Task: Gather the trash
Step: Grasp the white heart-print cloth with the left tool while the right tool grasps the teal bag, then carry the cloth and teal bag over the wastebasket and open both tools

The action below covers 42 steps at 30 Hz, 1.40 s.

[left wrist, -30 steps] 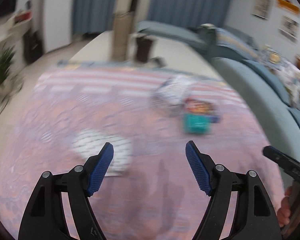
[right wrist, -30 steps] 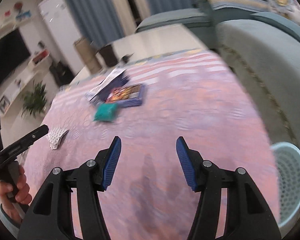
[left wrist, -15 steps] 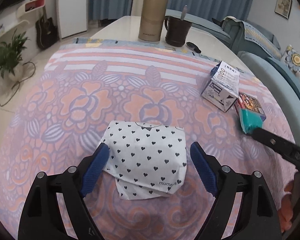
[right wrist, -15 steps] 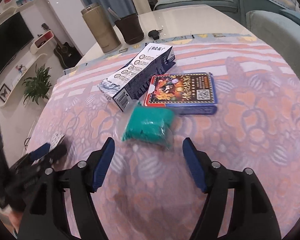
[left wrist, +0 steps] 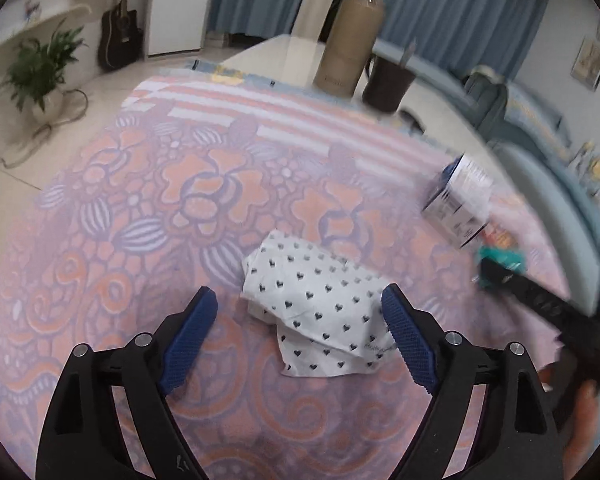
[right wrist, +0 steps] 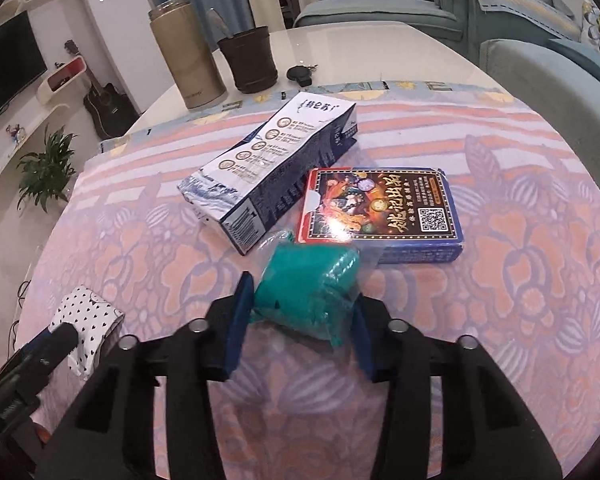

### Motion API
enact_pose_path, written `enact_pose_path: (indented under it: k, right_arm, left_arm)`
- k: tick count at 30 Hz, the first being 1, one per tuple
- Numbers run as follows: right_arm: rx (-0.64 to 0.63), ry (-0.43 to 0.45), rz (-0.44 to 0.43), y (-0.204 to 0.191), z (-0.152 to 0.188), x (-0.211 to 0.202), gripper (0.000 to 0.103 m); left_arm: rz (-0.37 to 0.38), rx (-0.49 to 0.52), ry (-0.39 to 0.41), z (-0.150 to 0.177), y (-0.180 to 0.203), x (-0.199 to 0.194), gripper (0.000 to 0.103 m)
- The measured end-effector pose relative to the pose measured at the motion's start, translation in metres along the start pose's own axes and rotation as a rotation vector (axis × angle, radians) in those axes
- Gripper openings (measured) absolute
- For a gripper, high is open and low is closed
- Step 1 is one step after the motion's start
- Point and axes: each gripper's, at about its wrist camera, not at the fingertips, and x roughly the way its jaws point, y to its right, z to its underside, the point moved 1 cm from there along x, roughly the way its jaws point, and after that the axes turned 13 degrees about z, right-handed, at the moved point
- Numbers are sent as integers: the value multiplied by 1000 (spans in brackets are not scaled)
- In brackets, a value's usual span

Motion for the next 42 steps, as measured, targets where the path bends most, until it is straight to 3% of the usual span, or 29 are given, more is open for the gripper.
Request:
enact_pose_path:
  k: [2,4,7,8,10,13,17,21,26,30,35,42]
  right_arm:
    - [5,7,-14,2,1,-3,37]
    - [13,31,-38,4,4,-9,36]
    - [8,66,-80,9,9,-22,36]
    - [2,65,-81,9,11,-23,36]
    - [0,57,-99,14,15,-27,36]
    - [-7,66,-94,26,19,-39,36]
    - [20,99,-98,55,19,-68,36]
    - [64,158,-73,99,24,-113,36]
    - [127,223,23,168,43,-163,36]
    - [211,244,117,237,69,-197,36]
    - [313,191,238,310,104,-207,36]
    - [415,90,302,377,157,-185,36]
  left_arm:
    - [-73,63,-29,1,12,8,80]
    - [-97,107,-35,3,21,11,65]
    - [-127,177,-34,7,32,12,51]
    - [-124,200,-33,8,36,13,47]
    - [-108,234,-32,11,41,12,27]
    - [-95,293,-18,13,52,12,10]
    - [-6,309,-3,20,74,-2,7]
    - [148,323,31,22,119,-26,7]
    - [361,410,38,27,214,-48,7]
    - [474,502,35,42,286,-58,7]
    - [619,602,-23,69,373,-50,7]
    - [702,686,-208,119,454,11,7]
